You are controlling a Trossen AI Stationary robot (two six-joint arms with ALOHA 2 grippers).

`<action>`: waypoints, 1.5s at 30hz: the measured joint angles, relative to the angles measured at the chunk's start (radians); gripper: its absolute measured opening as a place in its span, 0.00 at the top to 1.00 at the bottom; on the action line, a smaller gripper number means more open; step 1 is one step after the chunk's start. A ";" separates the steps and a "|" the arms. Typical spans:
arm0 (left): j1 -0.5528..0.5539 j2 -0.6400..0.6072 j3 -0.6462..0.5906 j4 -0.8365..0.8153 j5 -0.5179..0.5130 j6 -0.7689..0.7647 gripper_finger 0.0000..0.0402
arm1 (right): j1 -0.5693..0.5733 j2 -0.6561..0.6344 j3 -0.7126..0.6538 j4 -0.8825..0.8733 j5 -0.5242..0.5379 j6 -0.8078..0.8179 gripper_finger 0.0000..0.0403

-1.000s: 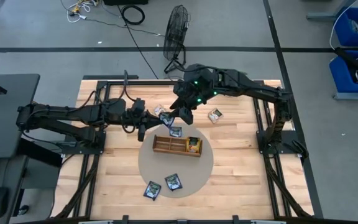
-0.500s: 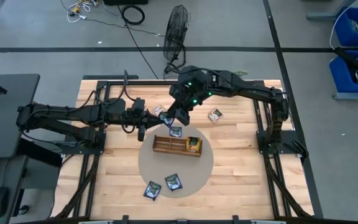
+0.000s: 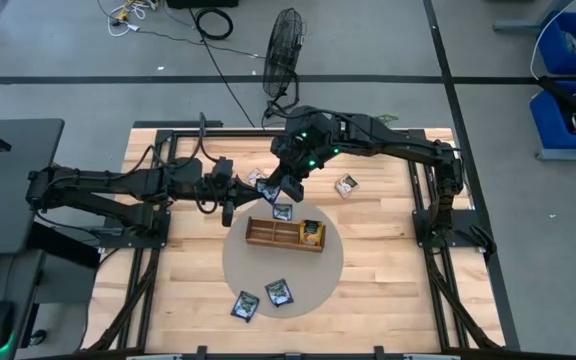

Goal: Pick & Place Tea
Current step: Put the purple tea bag into the middle section of the wooden organizer

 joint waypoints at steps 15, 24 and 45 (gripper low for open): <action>0.035 -0.041 0.000 -0.206 0.071 -0.130 0.44 | 0.015 -0.027 0.000 -0.112 0.177 -0.077 1.00; 0.081 -0.160 0.000 -0.294 0.095 -0.171 0.41 | 0.087 -0.008 0.000 -0.154 0.309 -0.156 1.00; 0.086 -0.217 0.000 -0.298 0.111 -0.184 0.42 | 0.192 0.042 -0.467 0.141 0.348 -0.298 1.00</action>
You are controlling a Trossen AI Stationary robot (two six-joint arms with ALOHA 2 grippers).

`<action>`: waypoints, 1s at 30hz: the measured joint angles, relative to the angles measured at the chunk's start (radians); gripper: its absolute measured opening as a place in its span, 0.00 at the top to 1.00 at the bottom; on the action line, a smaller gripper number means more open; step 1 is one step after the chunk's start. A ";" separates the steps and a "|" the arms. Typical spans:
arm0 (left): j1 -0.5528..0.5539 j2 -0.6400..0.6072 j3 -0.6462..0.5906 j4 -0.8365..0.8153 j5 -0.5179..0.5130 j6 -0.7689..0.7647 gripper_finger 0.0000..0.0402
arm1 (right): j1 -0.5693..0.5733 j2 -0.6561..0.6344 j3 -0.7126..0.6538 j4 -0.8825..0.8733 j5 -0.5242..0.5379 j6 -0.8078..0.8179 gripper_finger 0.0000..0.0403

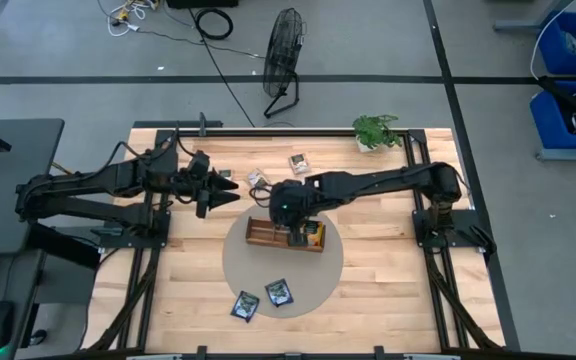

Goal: Pick & Place Tea
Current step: Put the purple tea bag into the middle section of the wooden organizer

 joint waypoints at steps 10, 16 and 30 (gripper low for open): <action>0.000 0.000 0.000 0.001 0.000 -0.001 0.42 | 0.000 -0.001 -0.159 0.181 0.001 0.012 1.00; 0.000 0.000 0.000 0.001 0.000 -0.002 0.42 | 0.000 -0.002 -0.233 0.233 0.053 0.028 1.00; 0.000 0.000 0.000 0.002 -0.001 -0.019 0.42 | -0.017 -0.001 -0.274 0.292 0.056 0.055 0.90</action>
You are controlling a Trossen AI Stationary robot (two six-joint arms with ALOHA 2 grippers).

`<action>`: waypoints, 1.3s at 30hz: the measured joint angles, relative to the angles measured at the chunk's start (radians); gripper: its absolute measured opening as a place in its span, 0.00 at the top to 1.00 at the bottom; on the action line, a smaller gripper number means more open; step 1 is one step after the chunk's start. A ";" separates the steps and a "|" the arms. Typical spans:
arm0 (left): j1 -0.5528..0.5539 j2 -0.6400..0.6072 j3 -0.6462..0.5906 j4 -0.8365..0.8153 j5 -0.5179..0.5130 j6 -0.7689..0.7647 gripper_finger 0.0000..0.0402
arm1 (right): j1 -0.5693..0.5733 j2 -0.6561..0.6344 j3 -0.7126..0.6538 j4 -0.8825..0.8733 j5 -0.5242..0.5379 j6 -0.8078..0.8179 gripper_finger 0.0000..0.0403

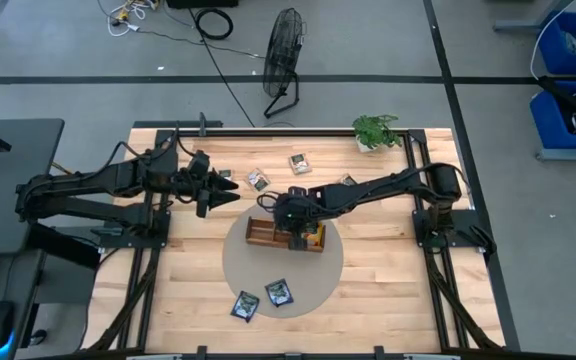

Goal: Pick & Place Tea
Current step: Put the purple tea bag into the middle section of the wooden organizer

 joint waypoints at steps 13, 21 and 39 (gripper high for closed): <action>0.000 0.000 0.000 0.000 0.000 -0.019 0.42 | -0.048 -0.010 0.000 -0.011 0.027 0.045 0.67; -0.003 0.000 0.000 -0.008 0.064 -0.018 0.42 | -0.013 -0.093 0.001 -0.014 0.007 0.074 0.57; -0.057 0.002 0.000 -0.135 0.091 0.072 0.42 | 0.183 -0.115 0.003 0.141 -0.261 0.260 0.56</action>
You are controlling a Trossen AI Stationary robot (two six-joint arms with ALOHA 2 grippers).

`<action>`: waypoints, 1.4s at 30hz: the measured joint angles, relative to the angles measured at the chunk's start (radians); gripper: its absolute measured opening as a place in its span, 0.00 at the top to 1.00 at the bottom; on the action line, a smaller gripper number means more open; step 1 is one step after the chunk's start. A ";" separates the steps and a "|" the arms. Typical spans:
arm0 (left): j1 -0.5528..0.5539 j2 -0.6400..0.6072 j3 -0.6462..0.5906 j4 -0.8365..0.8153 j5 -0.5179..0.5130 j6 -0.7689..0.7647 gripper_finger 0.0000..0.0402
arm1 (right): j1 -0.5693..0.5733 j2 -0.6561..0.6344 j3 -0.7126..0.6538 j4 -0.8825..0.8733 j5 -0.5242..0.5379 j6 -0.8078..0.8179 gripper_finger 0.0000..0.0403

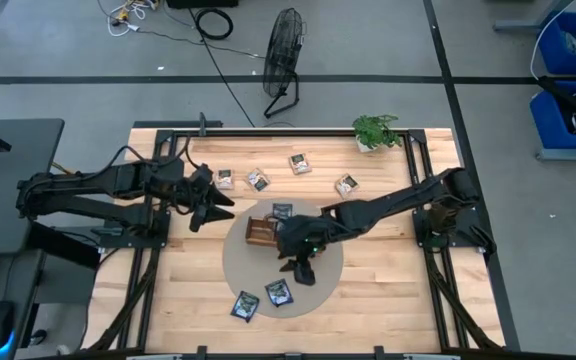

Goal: Pick & Place Tea
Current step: Put the purple tea bag into the middle section of the wooden organizer

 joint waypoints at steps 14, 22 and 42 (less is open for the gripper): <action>-0.175 0.101 0.001 0.006 0.011 0.037 0.42 | 0.062 0.001 0.000 -0.117 -0.004 0.093 0.60; -0.302 0.267 0.001 0.036 0.011 0.068 0.42 | 0.077 -0.010 -0.001 -0.152 -0.002 0.148 0.65; -0.401 0.529 0.000 0.190 0.001 0.295 0.42 | 0.121 -0.430 -0.001 -0.279 0.474 0.194 0.79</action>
